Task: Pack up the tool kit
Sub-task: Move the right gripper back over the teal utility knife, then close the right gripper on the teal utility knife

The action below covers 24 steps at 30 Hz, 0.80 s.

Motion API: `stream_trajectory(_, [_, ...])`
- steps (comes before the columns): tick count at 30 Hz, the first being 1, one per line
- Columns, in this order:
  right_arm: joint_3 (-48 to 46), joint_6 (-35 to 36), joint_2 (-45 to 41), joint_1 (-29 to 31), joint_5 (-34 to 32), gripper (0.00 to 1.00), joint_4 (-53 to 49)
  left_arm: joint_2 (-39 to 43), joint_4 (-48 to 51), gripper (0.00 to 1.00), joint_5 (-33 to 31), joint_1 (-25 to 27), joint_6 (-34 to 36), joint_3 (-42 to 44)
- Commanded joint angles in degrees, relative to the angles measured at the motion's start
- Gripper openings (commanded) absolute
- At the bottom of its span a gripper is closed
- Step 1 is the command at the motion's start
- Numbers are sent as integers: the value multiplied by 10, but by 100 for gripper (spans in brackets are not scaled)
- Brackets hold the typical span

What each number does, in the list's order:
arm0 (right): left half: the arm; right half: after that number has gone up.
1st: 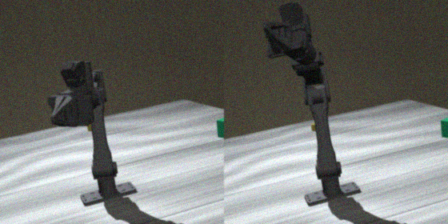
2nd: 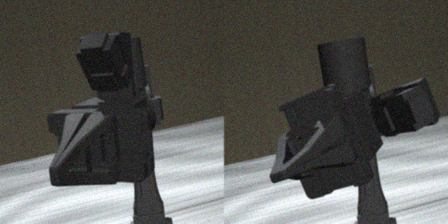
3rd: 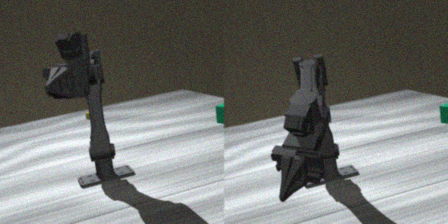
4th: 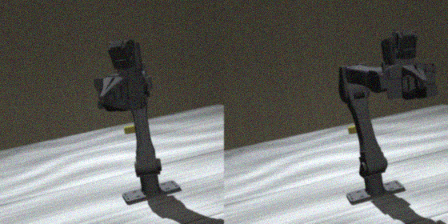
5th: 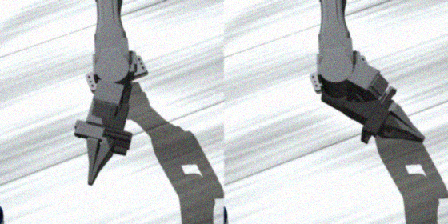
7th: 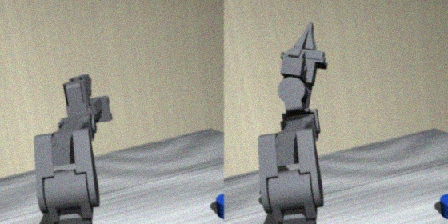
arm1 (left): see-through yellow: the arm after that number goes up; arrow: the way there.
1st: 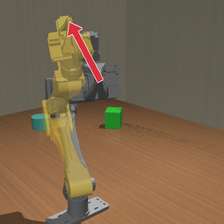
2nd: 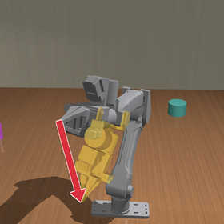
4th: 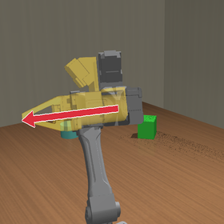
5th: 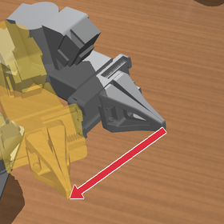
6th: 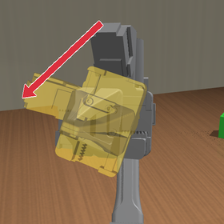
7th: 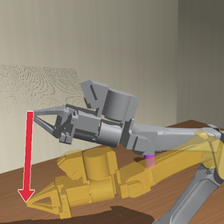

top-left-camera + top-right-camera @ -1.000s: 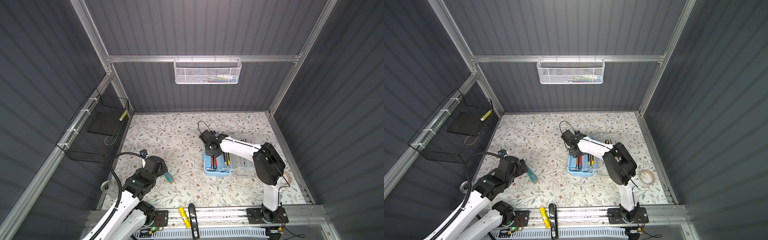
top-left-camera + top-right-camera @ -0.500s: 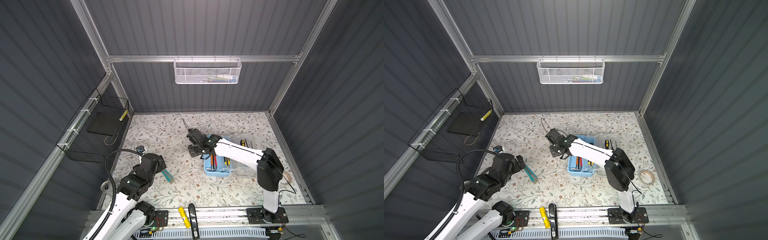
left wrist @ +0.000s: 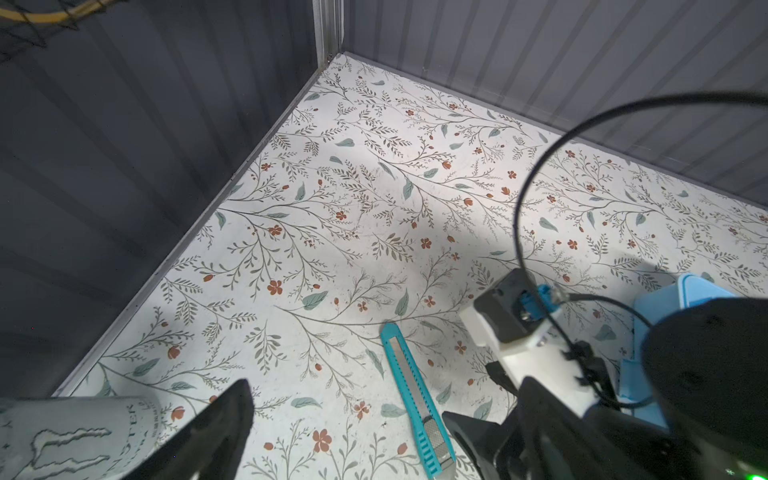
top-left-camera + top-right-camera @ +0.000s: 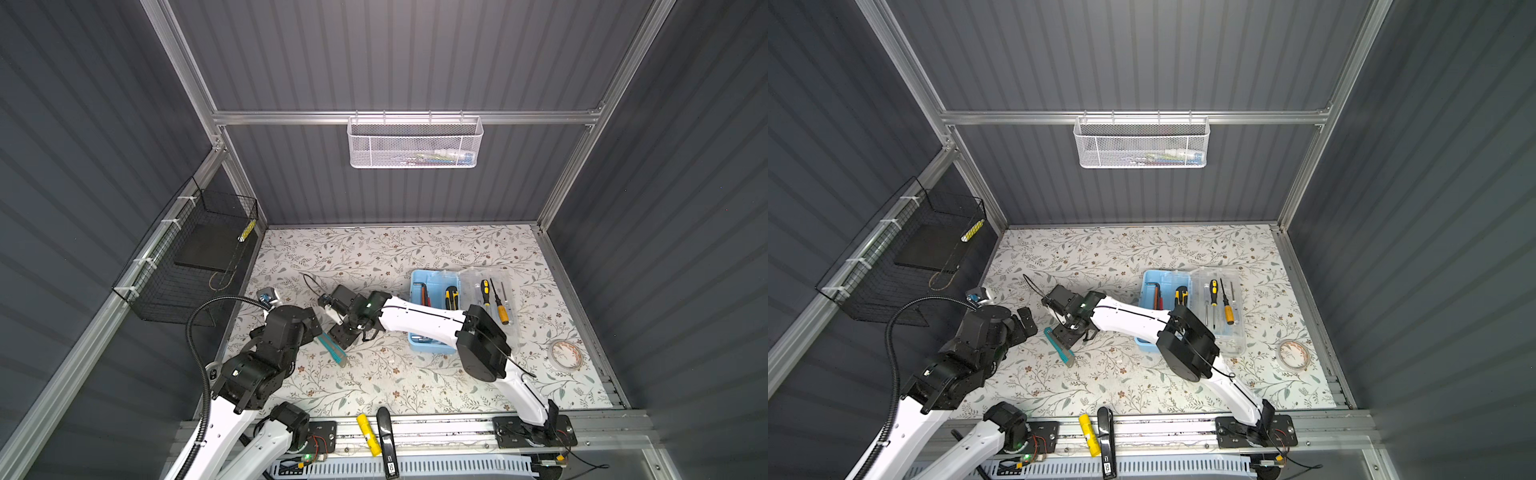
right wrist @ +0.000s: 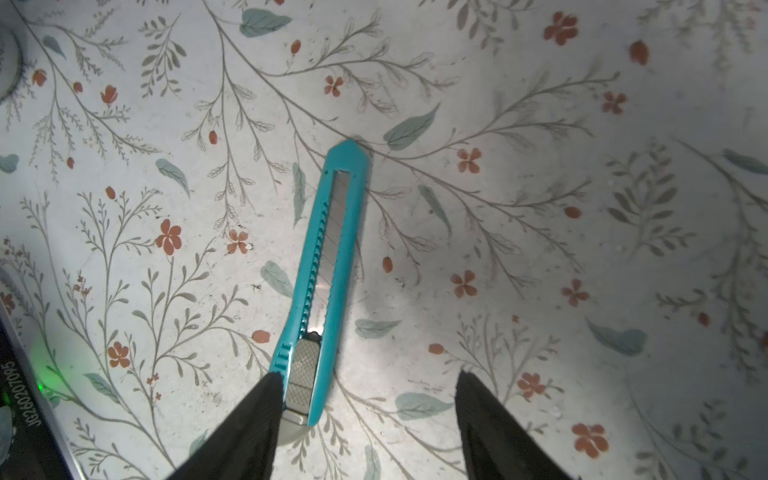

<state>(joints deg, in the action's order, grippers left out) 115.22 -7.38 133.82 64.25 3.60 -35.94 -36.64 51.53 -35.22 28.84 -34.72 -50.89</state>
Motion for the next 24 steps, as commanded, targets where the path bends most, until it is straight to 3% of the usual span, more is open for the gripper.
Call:
stream_trajectory(1, [32, 35, 27, 18, 14, 69, -38, 14, 26, 99, -13, 1, 0, -20])
stream_trajectory(12, [117, 51, 105, 39, -4, 71, -89, 14, 36, 100, 4, 1, 12, -32])
stream_trajectory(19, [123, 42, 122, 39, -48, 71, -93, 16, 16, 99, 23, 1, 23, -19])
stream_trajectory(24, [156, 41, 148, 39, -49, 63, -121, 0, 11, 99, 31, 1, 38, -22])
